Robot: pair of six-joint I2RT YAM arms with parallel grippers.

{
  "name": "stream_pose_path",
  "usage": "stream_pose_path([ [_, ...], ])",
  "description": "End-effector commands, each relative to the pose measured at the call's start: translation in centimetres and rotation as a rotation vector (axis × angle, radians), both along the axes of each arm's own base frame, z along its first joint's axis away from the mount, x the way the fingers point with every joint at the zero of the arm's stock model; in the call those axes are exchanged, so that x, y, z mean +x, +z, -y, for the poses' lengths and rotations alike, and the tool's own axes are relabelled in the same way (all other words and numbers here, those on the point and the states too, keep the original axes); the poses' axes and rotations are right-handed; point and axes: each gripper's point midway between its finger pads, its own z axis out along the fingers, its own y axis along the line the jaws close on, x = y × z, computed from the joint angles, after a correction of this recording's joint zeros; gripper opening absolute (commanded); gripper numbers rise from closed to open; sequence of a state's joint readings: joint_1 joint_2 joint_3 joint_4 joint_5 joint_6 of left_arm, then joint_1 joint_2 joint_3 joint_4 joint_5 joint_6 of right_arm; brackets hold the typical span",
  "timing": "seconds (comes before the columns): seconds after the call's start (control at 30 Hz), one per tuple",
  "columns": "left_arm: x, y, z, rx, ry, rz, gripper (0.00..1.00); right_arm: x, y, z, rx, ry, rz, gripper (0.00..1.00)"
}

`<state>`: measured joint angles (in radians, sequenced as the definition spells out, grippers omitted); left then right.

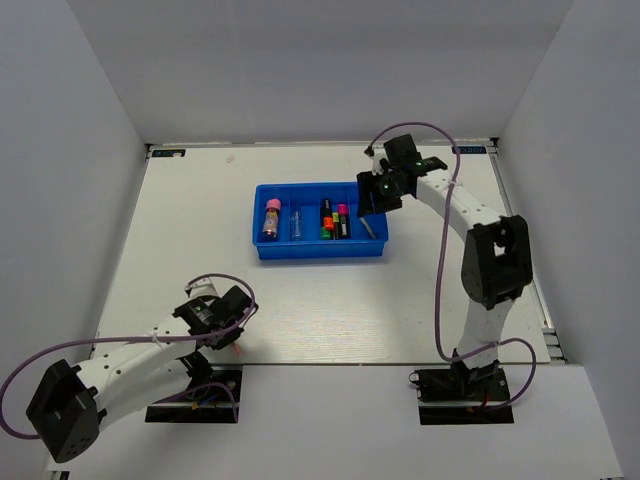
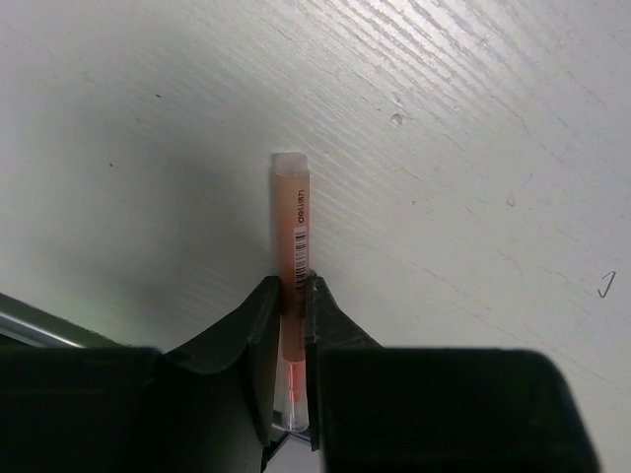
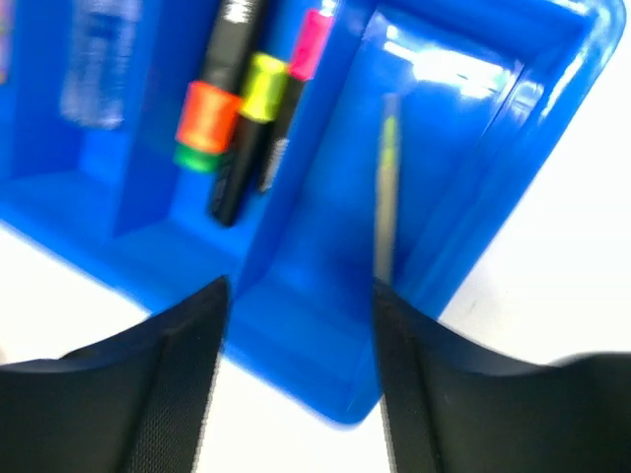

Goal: Sort the stationery into containers
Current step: Pick up the pen from the corner of the board, then place the pen in the storage box.

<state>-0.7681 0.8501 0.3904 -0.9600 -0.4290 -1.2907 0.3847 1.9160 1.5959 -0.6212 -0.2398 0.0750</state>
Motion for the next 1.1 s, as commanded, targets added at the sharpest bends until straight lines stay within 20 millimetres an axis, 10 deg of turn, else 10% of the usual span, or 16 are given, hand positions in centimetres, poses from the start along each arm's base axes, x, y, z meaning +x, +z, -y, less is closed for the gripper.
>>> stream_pose_path([
  [0.0,-2.2,-2.5,1.3,-0.075,-0.004,-0.120,0.10,-0.9,5.2,-0.9,0.102,0.046,0.112,0.67],
  [0.03,-2.3,-2.6,1.4,-0.073,-0.007,-0.129,0.03,-1.7,6.9,-0.6,0.116,0.064,0.150,0.90],
  [0.3,1.5,2.4,5.3,-0.116,-0.211,0.008,0.00,-5.9,8.6,3.6,-0.006,0.174,0.351,0.89],
  [0.33,3.2,5.6,7.6,-0.155,-0.287,0.080,0.00,-6.6,7.5,4.2,-0.031,0.177,0.330,0.74],
  [0.37,3.6,6.0,8.2,-0.138,-0.323,0.080,0.00,-7.6,7.0,5.0,-0.055,0.169,0.316,0.01],
  [0.57,10.3,16.9,17.4,-0.168,-0.616,0.288,0.00,-10.8,3.3,9.5,-0.210,0.140,0.273,0.00],
  [0.6,11.3,15.1,18.6,-0.118,-0.659,0.240,0.00,-12.0,2.0,10.1,-0.226,0.143,0.251,0.06],
  [0.67,13.9,19.8,22.3,-0.182,-0.723,0.341,0.00,-13.0,1.1,10.9,-0.232,0.123,0.238,0.25],
  [0.87,21.3,17.3,31.1,-0.292,-0.802,0.273,0.00,-14.1,0.7,11.9,-0.209,0.066,0.226,0.36],
  [0.9,22.8,20.2,32.8,-0.336,-0.811,0.346,0.00,-14.0,0.9,11.9,-0.197,0.059,0.229,0.36],
  [1.07,26.4,16.0,36.2,-0.361,-0.824,0.303,0.00,-14.5,1.0,11.9,-0.153,0.054,0.224,0.36],
])
